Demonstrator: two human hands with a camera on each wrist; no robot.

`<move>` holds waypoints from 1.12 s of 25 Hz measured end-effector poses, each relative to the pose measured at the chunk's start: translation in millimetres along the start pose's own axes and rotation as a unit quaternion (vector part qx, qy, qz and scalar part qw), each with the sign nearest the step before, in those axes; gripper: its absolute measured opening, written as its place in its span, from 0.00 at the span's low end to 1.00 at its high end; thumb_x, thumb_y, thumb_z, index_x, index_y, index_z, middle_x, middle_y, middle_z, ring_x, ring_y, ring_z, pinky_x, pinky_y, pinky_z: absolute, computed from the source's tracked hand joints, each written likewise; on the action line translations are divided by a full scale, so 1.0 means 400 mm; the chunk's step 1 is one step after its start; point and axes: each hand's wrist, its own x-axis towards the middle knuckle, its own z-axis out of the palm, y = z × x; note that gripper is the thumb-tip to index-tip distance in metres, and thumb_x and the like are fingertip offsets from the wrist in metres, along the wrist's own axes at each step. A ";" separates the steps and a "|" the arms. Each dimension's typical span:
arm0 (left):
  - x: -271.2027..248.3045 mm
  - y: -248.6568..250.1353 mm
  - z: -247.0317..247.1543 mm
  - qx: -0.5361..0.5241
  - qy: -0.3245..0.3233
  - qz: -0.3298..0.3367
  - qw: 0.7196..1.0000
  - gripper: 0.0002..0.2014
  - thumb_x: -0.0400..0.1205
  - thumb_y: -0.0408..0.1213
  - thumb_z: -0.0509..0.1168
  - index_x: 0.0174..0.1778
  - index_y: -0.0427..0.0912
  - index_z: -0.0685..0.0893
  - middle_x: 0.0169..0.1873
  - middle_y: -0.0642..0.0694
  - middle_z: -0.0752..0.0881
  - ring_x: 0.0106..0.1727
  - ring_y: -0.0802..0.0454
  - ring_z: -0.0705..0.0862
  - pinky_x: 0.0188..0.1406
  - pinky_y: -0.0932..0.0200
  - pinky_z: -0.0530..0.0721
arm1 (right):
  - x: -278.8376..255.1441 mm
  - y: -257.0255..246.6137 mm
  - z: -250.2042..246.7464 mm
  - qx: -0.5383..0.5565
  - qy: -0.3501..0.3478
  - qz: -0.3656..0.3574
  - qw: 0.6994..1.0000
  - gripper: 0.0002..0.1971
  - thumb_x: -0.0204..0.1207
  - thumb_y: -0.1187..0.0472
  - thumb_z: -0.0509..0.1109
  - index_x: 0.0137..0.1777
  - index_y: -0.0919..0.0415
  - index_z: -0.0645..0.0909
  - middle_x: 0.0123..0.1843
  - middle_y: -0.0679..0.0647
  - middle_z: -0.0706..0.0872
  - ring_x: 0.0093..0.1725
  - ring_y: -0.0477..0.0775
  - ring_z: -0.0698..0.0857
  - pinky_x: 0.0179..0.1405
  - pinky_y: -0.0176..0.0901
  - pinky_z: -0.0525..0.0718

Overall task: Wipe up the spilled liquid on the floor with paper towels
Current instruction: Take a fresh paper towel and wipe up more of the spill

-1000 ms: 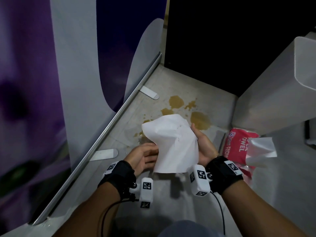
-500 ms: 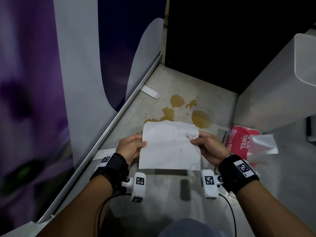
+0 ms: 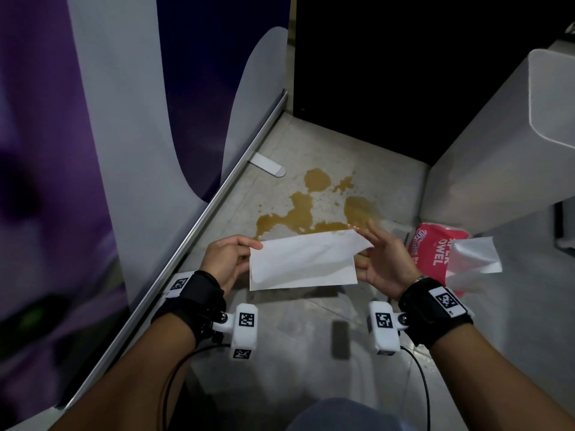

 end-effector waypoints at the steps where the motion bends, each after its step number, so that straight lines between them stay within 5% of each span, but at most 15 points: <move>1: 0.003 -0.002 -0.003 0.000 -0.002 -0.001 1.000 0.13 0.77 0.13 0.56 0.39 0.26 0.85 0.48 0.34 0.92 0.50 0.41 0.91 0.40 0.59 0.90 | 0.003 0.002 -0.001 -0.035 -0.012 0.007 0.999 0.17 0.79 0.54 0.73 0.66 0.58 0.84 0.55 0.58 0.89 0.51 0.60 0.87 0.53 0.56 0.88; 5: 0.001 0.002 -0.021 -0.003 -0.023 -0.017 1.000 0.13 0.76 0.19 0.52 0.44 0.30 0.83 0.53 0.31 0.90 0.53 0.35 0.89 0.43 0.53 0.88 | 0.009 0.005 0.011 -0.142 0.017 -0.053 0.988 0.26 0.71 0.78 0.75 0.67 0.57 0.83 0.59 0.70 0.89 0.50 0.64 0.90 0.53 0.54 0.89; 7: -0.007 0.014 -0.018 0.016 -0.055 -0.063 0.996 0.13 0.79 0.29 0.54 0.53 0.36 0.82 0.55 0.35 0.90 0.46 0.38 0.86 0.43 0.52 0.84 | 0.009 -0.009 0.019 -0.178 0.002 -0.080 0.981 0.27 0.70 0.79 0.76 0.65 0.54 0.84 0.57 0.73 0.88 0.49 0.65 0.90 0.56 0.58 0.88; 10: -0.025 0.018 0.023 0.142 -0.146 -0.131 0.970 0.15 0.82 0.43 0.65 0.61 0.41 0.84 0.48 0.43 0.90 0.30 0.49 0.79 0.27 0.60 0.75 | 0.005 -0.039 0.050 -0.247 -0.035 -0.095 0.964 0.27 0.69 0.78 0.76 0.65 0.52 0.84 0.48 0.66 0.91 0.43 0.63 0.91 0.45 0.51 0.88; 12: -0.037 0.004 0.064 0.226 -0.192 -0.118 0.948 0.12 0.80 0.39 0.71 0.57 0.39 0.88 0.39 0.46 0.88 0.28 0.53 0.80 0.23 0.63 0.75 | 0.002 -0.059 0.074 -0.275 -0.053 -0.102 0.954 0.27 0.70 0.77 0.76 0.65 0.51 0.84 0.44 0.58 0.92 0.42 0.60 0.91 0.43 0.49 0.87; 14: -0.035 -0.016 0.090 0.254 -0.177 -0.075 0.948 0.06 0.79 0.32 0.72 0.50 0.36 0.89 0.37 0.44 0.89 0.33 0.51 0.85 0.30 0.63 0.80 | -0.002 -0.064 0.090 -0.257 -0.033 -0.125 0.958 0.25 0.72 0.72 0.78 0.67 0.51 0.83 0.48 0.55 0.93 0.47 0.59 0.91 0.49 0.51 0.89; 18: -0.023 -0.036 0.098 0.206 -0.113 -0.026 0.972 0.02 0.79 0.30 0.71 0.43 0.36 0.89 0.42 0.40 0.92 0.39 0.47 0.87 0.38 0.57 0.82 | -0.026 0.006 0.071 -0.189 0.061 -0.105 0.974 0.32 0.70 0.45 0.81 0.73 0.45 0.76 0.63 0.47 0.88 0.59 0.52 0.88 0.57 0.59 0.88; 22: -0.030 -0.046 0.111 0.145 -0.088 -0.038 0.985 0.06 0.81 0.26 0.66 0.50 0.33 0.88 0.44 0.37 0.89 0.40 0.46 0.85 0.31 0.61 0.81 | -0.050 0.095 0.063 -0.155 0.000 -0.013 0.988 0.12 0.77 0.63 0.75 0.60 0.59 0.86 0.51 0.56 0.91 0.43 0.54 0.89 0.40 0.47 0.88; 26: -0.033 -0.052 0.107 0.064 -0.094 -0.065 0.991 0.12 0.82 0.23 0.60 0.54 0.34 0.87 0.50 0.34 0.89 0.46 0.42 0.86 0.52 0.48 0.85 | -0.047 0.108 0.075 -0.079 0.019 -0.046 0.996 0.09 0.78 0.72 0.69 0.51 0.63 0.88 0.46 0.57 0.91 0.41 0.54 0.86 0.34 0.43 0.86; 28: -0.039 -0.047 0.107 0.016 -0.099 -0.081 0.992 0.14 0.81 0.24 0.56 0.51 0.33 0.88 0.49 0.36 0.90 0.44 0.43 0.88 0.52 0.48 0.87 | -0.051 0.103 0.080 -0.073 0.026 -0.057 0.995 0.12 0.78 0.75 0.65 0.48 0.64 0.89 0.44 0.58 0.90 0.37 0.51 0.86 0.33 0.41 0.85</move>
